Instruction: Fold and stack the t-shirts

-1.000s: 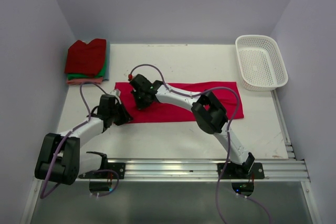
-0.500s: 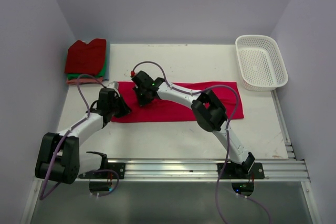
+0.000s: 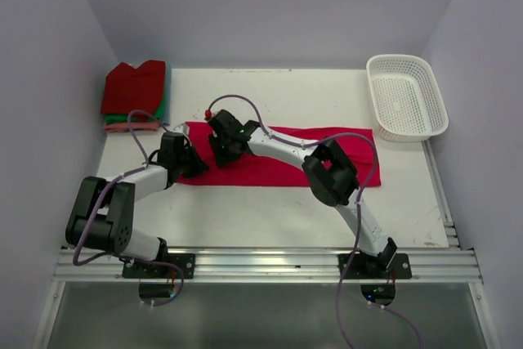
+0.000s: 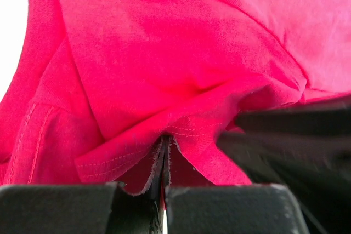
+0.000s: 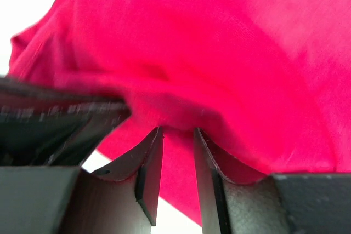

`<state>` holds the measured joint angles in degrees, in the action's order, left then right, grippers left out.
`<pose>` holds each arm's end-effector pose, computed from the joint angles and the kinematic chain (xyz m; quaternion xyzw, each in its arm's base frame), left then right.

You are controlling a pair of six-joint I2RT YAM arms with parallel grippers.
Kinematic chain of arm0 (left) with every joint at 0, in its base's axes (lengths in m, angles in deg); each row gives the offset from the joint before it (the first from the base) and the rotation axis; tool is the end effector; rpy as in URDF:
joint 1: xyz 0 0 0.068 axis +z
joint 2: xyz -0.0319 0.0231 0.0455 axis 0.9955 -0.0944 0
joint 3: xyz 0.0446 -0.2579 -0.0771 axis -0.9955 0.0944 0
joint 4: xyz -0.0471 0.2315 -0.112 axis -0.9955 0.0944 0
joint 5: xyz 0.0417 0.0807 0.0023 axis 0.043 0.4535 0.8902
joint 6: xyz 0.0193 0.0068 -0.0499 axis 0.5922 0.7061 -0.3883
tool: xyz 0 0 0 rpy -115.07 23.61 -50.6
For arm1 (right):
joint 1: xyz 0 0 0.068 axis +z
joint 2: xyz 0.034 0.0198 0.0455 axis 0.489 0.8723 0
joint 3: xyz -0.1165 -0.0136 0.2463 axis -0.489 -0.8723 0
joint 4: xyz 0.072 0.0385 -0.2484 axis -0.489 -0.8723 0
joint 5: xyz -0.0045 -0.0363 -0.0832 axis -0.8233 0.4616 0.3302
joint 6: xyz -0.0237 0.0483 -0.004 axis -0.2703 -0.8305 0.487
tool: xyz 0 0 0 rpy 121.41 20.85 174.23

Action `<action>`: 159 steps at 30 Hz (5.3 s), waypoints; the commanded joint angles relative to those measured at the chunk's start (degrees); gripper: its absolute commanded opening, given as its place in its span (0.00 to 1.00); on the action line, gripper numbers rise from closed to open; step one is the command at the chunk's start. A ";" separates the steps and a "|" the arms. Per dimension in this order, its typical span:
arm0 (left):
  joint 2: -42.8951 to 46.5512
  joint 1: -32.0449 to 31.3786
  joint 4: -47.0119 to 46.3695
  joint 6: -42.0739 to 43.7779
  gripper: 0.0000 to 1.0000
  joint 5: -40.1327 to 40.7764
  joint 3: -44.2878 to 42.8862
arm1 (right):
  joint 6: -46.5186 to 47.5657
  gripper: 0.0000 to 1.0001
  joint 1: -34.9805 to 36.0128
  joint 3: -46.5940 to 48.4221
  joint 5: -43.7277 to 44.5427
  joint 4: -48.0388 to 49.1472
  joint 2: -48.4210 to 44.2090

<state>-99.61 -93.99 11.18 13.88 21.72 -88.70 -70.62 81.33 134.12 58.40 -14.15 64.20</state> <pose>0.2536 -0.0481 0.1400 -0.1808 0.9166 -0.2064 0.2907 0.3158 0.4055 0.1741 -0.2287 0.9218 0.1971 0.2432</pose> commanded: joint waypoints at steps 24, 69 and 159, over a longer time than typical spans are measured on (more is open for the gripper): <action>-2.54 0.09 -5.98 -0.84 0.00 -1.62 1.10 | 5.55 0.31 -2.13 5.03 6.34 -4.30 2.14; -4.29 0.09 -7.38 -1.36 0.00 -2.59 1.27 | 5.29 0.31 -1.87 4.23 3.78 -4.47 2.40; -4.29 1.50 -7.47 -0.92 0.00 -3.47 1.71 | 9.41 0.00 -0.81 -2.27 13.10 -13.35 -11.48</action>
<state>-103.26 -93.20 3.24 12.38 16.56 -88.13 -63.08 81.02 131.60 69.03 -23.53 57.21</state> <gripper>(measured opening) 0.004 0.025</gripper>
